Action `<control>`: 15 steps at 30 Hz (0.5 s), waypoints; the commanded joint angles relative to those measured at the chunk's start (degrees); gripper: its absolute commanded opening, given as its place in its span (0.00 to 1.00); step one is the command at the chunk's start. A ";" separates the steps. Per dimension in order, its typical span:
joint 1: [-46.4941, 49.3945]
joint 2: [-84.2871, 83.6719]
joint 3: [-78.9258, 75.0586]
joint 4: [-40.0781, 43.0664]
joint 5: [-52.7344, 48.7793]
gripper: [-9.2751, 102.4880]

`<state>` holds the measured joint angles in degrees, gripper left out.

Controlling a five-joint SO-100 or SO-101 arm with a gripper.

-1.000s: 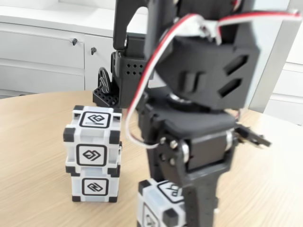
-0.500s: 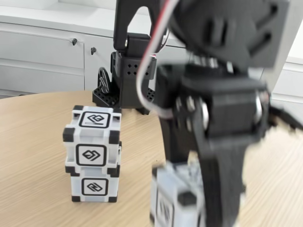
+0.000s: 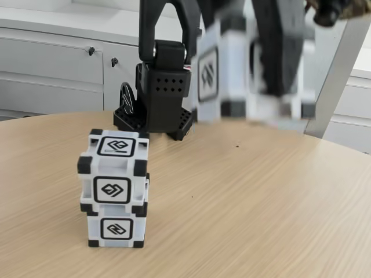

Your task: Stack cubes from left to right.

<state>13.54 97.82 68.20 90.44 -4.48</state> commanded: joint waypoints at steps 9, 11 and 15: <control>15.73 4.57 -2.20 0.18 -3.96 0.23; 16.79 3.78 -2.11 0.18 -3.96 0.23; 17.40 4.22 -1.85 0.44 -3.16 0.22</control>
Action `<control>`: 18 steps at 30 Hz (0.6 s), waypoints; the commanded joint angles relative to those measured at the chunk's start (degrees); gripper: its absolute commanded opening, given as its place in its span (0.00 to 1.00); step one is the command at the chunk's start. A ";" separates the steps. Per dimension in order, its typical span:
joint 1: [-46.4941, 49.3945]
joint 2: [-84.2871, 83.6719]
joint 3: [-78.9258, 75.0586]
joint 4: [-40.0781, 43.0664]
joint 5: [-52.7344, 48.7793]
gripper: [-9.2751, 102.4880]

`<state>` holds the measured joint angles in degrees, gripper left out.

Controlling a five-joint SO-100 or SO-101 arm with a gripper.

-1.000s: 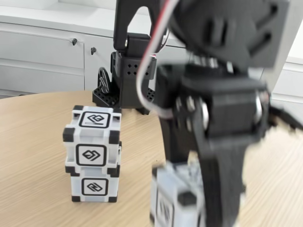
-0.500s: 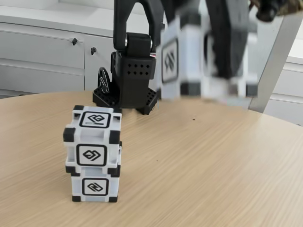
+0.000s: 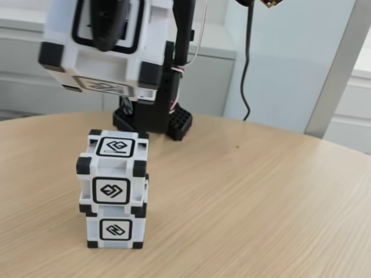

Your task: Stack cubes from left to right.

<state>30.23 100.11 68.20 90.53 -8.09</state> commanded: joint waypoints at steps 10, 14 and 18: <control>0.62 2.37 1.41 8.35 -2.20 0.22; 1.14 1.76 1.58 8.35 -1.93 0.21; 5.89 1.93 5.62 8.35 -4.04 0.22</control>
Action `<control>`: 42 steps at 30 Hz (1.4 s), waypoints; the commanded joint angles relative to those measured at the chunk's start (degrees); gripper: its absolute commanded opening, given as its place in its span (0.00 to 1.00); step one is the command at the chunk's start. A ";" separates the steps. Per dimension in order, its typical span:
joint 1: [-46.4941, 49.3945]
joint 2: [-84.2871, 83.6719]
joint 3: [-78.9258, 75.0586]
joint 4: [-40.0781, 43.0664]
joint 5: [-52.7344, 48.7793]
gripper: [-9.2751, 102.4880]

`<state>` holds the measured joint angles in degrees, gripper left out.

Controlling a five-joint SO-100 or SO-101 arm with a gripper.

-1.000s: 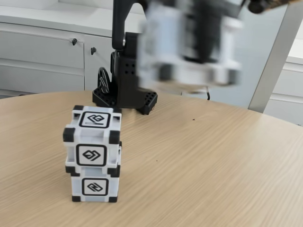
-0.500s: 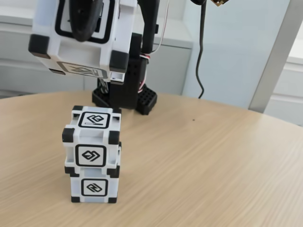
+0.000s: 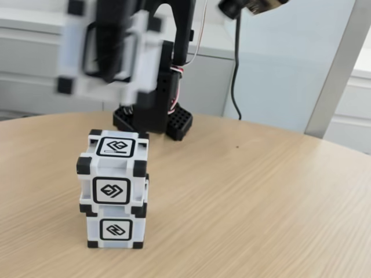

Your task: Stack cubes from left to right.

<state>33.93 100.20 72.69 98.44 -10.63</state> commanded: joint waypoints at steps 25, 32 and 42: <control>2.29 1.58 4.31 0.44 0.70 0.22; 2.20 2.46 8.61 0.44 1.76 0.23; -3.08 2.46 8.70 0.44 3.08 0.22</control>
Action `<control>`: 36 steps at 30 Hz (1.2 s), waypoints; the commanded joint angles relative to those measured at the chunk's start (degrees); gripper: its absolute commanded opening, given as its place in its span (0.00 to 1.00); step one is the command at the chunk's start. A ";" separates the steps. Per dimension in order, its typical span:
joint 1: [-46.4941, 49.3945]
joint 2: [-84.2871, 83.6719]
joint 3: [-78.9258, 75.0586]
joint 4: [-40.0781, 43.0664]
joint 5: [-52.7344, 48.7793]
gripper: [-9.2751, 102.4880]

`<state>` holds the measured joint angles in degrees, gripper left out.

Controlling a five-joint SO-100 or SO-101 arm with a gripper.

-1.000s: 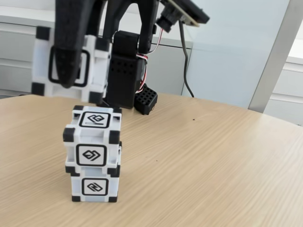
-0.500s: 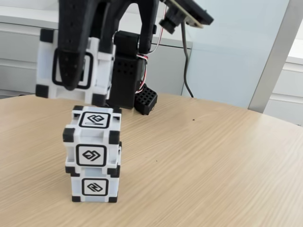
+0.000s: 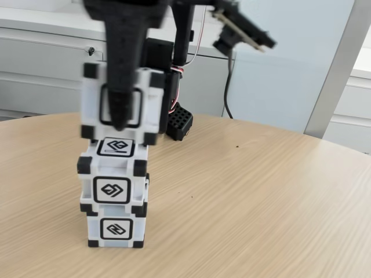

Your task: Stack cubes from left to right.

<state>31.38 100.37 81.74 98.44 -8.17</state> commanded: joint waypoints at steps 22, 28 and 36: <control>-0.44 2.20 4.83 0.44 -4.22 0.22; -0.26 2.20 4.92 0.44 -3.34 0.24; -0.35 2.20 4.92 0.44 -3.60 0.38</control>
<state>31.11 100.90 86.66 98.44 -11.95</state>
